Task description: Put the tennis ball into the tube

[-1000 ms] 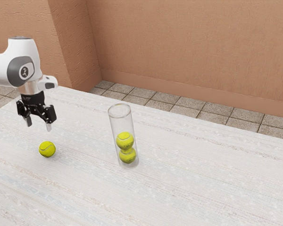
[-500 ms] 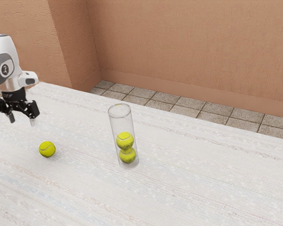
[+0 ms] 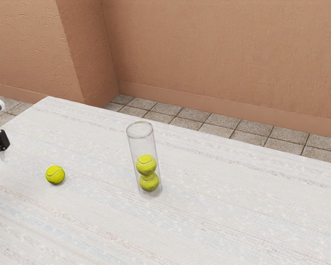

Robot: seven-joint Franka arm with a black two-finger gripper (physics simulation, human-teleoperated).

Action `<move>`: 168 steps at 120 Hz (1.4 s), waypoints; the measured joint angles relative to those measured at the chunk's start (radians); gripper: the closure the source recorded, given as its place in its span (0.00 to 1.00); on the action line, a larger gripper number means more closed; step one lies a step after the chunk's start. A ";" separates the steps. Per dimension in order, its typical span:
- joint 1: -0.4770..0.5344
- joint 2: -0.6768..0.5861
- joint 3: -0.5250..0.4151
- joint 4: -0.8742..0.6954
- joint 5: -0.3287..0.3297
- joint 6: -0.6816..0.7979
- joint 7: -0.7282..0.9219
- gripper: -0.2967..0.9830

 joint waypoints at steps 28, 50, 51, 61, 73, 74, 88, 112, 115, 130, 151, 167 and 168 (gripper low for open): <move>-0.355 0.074 -0.046 0.000 -0.045 0.067 0.027 0.23; -0.367 0.095 -0.044 -0.030 -0.095 0.121 0.047 0.23; -0.366 0.096 -0.044 -0.031 -0.096 0.123 0.048 0.23; -0.364 0.117 -0.044 -0.044 -0.118 0.144 0.058 0.23; -0.350 0.134 -0.033 -0.065 -0.153 0.172 0.076 0.23; -0.347 0.136 -0.033 -0.065 -0.155 0.175 0.078 0.23; -0.318 0.151 -0.030 -0.039 -0.184 0.202 0.114 0.23; -0.255 0.194 -0.031 0.005 -0.214 0.224 0.181 0.23; -0.248 0.206 -0.031 0.012 -0.219 0.225 0.190 0.23; -0.234 0.279 -0.035 0.045 -0.263 0.231 0.237 0.23; -0.215 0.345 -0.043 0.054 -0.335 0.234 0.300 0.23; -0.211 0.359 -0.044 0.054 -0.367 0.236 0.341 0.23; -0.211 0.361 -0.044 0.054 -0.368 0.236 0.343 0.23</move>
